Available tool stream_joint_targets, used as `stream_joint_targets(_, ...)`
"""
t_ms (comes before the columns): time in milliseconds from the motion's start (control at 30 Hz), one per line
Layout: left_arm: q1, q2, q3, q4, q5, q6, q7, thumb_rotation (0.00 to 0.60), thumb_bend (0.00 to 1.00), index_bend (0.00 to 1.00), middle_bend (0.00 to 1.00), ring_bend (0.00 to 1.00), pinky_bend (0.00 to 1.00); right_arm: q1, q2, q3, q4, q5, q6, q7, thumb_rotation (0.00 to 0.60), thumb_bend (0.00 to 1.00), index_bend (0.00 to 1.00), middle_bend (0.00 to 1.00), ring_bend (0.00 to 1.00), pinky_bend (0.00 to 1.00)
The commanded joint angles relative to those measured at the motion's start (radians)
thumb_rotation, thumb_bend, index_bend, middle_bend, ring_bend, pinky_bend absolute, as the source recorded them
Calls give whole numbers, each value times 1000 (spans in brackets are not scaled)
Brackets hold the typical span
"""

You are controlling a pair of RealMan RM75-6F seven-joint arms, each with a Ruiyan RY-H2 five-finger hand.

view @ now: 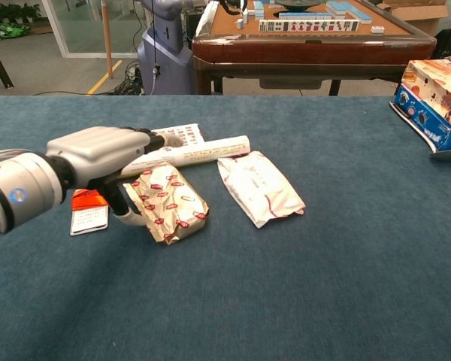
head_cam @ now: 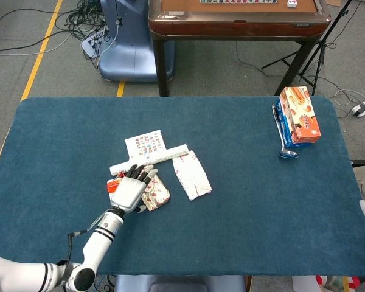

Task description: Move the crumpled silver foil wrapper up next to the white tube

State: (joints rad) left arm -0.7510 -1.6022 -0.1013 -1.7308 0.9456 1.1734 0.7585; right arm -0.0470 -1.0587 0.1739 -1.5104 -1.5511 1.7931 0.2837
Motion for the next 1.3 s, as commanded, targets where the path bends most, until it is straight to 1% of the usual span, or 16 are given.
stream_joint_targets(33, 39, 75, 44, -91, 38, 58, 37, 600, 0, 0, 0, 0, 1, 3, -3, -2, -2, -2, -5, -10, 600, 203, 435, 330, 321, 537)
stream_joint_targets(167, 82, 153, 101, -147, 101, 120, 71, 600, 0, 0, 0, 0, 1, 11, -8, -8, -6, -9, -18, -36, 600, 203, 435, 330, 321, 536)
stream_joint_targets(267, 122, 197, 133, -164, 149, 169, 60, 600, 0, 0, 0, 0, 1, 17, -12, -14, -10, -17, -28, -59, 600, 203, 435, 330, 321, 537)
stream_joint_targets(433, 207, 299, 190, -172, 255, 222, -82, 600, 0, 0, 0, 0, 9, 29, -22, -23, -16, -26, -49, -103, 600, 203, 435, 330, 321, 536)
stream_joint_targets(567, 289, 367, 218, -151, 328, 299, -192, 600, 0, 0, 0, 0, 18, 39, -30, -29, -19, -26, -72, -134, 600, 203, 435, 330, 321, 536)
stream_joint_targets(667, 345, 404, 222, -128, 367, 360, -264, 600, 0, 0, 0, 0, 25, 45, -35, -33, -21, -25, -84, -153, 600, 203, 435, 330, 321, 537)
stream_joint_targets(767, 400, 409, 211, -85, 393, 435, -281, 600, 0, 6, 0, 0, 37, 51, -39, -36, -23, -22, -98, -172, 600, 204, 435, 330, 321, 537)
stream_joint_targets(867, 445, 410, 199, -61, 401, 485, -289, 600, 0, 80, 0, 0, 39, 57, -40, -41, -28, -18, -117, -196, 600, 207, 435, 330, 321, 537)
stream_joint_targets(900, 456, 412, 196, -58, 401, 494, -289, 600, 0, 114, 0, 0, 39, 59, -41, -42, -29, -18, -122, -201, 600, 207, 435, 330, 321, 537)
stream_joint_targets(1033, 500, 426, 192, -54, 401, 516, -298, 600, 0, 180, 0, 0, 39, 66, -44, -46, -33, -18, -134, -218, 600, 208, 435, 331, 321, 537)
stream_joint_targets(1133, 531, 433, 191, -43, 400, 518, -328, 600, 0, 193, 0, 0, 40, 69, -47, -47, -35, -17, -140, -227, 600, 209, 435, 330, 321, 537)
stream_joint_targets(1233, 559, 424, 193, 2, 417, 525, -354, 600, 0, 197, 0, 0, 44, 72, -48, -50, -36, -15, -148, -234, 600, 209, 435, 330, 321, 537)
stream_joint_targets(1300, 568, 423, 192, 19, 420, 514, -349, 600, 0, 200, 0, 0, 50, 74, -48, -52, -37, -17, -151, -236, 600, 209, 435, 330, 321, 537)
